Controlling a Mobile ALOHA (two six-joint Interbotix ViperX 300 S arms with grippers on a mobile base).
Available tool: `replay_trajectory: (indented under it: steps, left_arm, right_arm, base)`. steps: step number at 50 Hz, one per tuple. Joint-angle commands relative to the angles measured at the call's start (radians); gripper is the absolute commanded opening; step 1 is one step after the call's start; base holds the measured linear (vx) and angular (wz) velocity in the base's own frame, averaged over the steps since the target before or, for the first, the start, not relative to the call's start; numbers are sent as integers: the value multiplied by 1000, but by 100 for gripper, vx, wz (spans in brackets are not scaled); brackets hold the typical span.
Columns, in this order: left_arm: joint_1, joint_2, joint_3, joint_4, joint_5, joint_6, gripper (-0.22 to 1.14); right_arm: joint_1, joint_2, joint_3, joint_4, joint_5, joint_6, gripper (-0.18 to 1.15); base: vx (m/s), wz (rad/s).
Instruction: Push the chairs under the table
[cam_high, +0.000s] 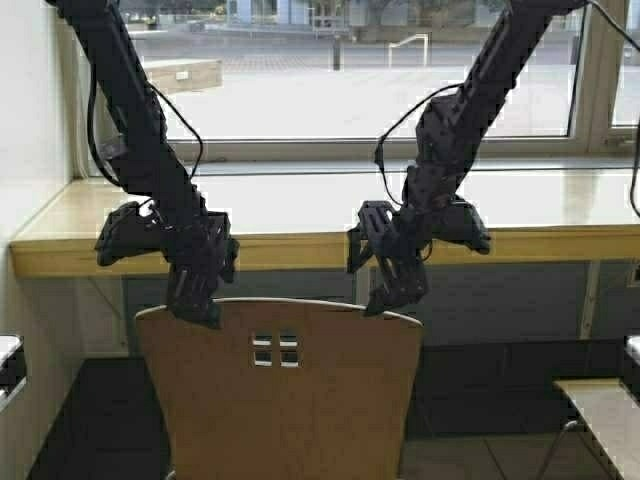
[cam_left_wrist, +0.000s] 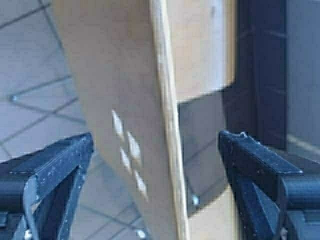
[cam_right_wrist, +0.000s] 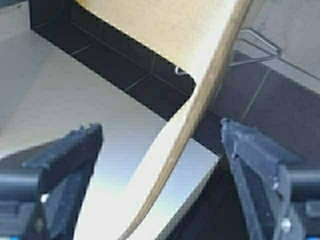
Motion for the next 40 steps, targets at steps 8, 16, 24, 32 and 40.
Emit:
replay_trajectory:
  steps: [8, 16, 24, 32, 40]
  left_arm:
    - [-2, 58, -35, -20, -98, 0, 103]
    - [-2, 121, -60, -38, -147, -25, 102]
    - [-14, 158, -72, -37, -209, -94, 102]
    - [-15, 156, -74, -29, -202, -132, 99]
    - [-15, 150, -78, -34, -189, -138, 76]
  right_arm:
    - [0, 67, -98, 2, 9, -3, 102]
    - [0, 106, -140, 0, -2, -8, 102]
    - [6, 110, -144, 0, -26, -9, 102]
    - [6, 107, -143, 0, -14, -9, 101]
    - [6, 109, -144, 0, -17, -11, 89]
  base:
    - [0, 0]
    - [0, 0]
    - [1, 0]
    - [1, -1]
    - [1, -2]
